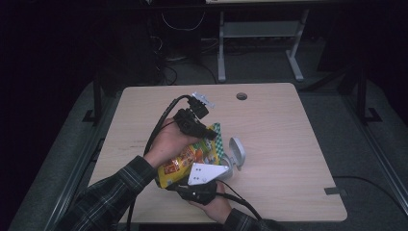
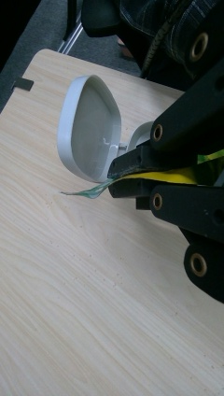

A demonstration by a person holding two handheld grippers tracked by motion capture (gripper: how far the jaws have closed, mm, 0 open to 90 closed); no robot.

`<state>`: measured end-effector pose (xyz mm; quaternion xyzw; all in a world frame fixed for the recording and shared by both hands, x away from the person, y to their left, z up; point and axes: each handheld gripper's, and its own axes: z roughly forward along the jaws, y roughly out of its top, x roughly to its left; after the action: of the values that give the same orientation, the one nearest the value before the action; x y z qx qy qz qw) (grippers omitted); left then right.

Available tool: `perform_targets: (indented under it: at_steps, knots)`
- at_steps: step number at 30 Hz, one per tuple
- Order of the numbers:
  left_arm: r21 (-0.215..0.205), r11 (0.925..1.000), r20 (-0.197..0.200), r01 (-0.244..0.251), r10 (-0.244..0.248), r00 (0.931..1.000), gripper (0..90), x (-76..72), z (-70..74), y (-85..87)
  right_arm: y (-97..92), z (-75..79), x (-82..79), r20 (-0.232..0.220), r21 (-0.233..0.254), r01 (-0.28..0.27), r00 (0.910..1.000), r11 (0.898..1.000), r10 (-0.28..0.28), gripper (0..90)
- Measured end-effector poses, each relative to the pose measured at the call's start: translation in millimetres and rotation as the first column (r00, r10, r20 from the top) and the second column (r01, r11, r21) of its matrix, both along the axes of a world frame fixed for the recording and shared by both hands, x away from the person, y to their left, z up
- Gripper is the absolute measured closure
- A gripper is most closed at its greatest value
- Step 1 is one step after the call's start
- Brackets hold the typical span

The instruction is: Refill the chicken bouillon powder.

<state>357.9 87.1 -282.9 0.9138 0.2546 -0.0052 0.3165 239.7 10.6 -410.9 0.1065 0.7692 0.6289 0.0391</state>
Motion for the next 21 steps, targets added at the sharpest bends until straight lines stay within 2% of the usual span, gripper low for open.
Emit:
perform_targets:
  at_steps: [21]
  knots:
    - [0.029, 0.9996, -0.008, -0.004, 0.005, 1.0000, 90.0, 2.5, 1.9, -6.2, -1.6, 3.3, -0.9, -0.005, 0.014, 0.001, 1.0000, 1.000, 0.000, 90.0]
